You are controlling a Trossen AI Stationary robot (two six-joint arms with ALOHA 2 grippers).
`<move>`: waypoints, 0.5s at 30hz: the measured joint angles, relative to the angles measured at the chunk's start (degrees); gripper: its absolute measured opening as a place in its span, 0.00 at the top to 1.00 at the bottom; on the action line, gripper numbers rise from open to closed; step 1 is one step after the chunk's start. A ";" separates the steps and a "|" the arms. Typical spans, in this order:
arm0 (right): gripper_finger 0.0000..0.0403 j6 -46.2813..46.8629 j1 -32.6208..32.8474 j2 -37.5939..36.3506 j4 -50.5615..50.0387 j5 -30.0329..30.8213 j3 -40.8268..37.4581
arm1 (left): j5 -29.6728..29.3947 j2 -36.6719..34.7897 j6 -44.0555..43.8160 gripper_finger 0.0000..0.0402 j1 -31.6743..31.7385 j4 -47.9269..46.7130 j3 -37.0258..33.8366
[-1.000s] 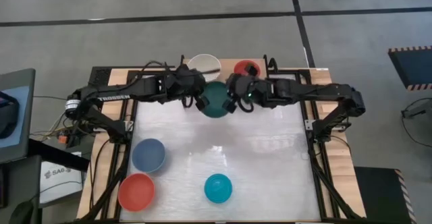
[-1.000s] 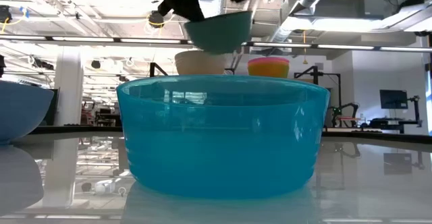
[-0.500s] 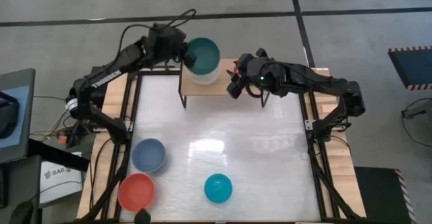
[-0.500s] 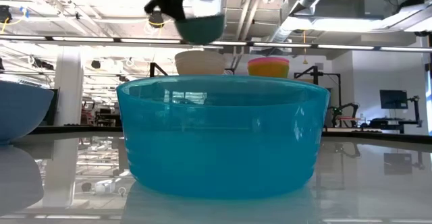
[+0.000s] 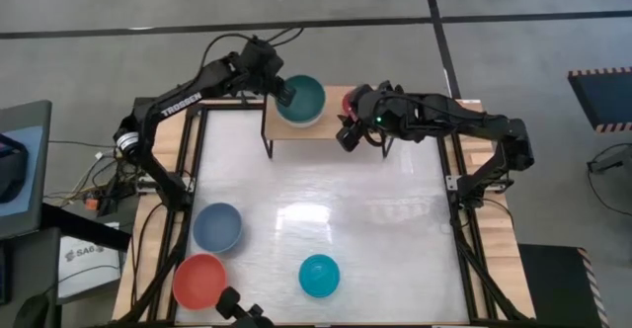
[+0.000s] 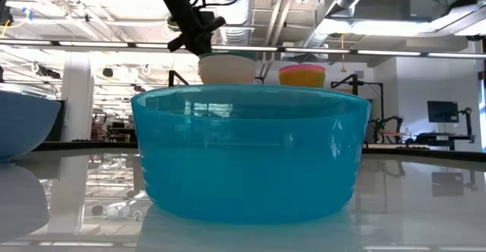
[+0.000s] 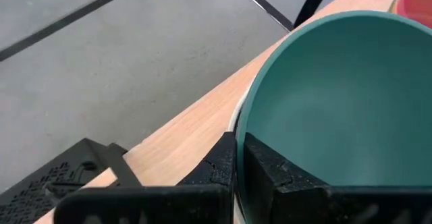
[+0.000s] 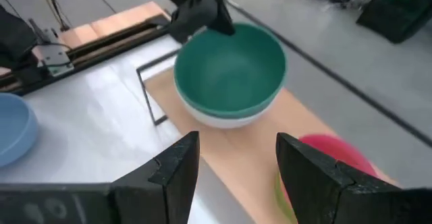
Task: Place and stack bowls onto a shelf
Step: Stack the large dark green bowl on top of the large white bowl on the shelf, then stack the small blue bowl on top of the small red bowl on the shelf
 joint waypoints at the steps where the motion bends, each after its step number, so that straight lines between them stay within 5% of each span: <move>1: 0.44 0.72 0.00 0.00 -0.87 -0.19 0.00 | 0.02 0.02 -0.21 0.98 0.00 0.02 0.01; 9: 0.44 4.92 0.42 0.00 -5.19 -1.75 0.00 | -0.09 -0.25 0.61 0.78 1.39 -3.44 3.69; 15: 0.44 9.09 0.72 0.54 -6.32 -11.19 -3.26 | -0.57 -0.30 6.13 0.64 3.47 -7.93 9.06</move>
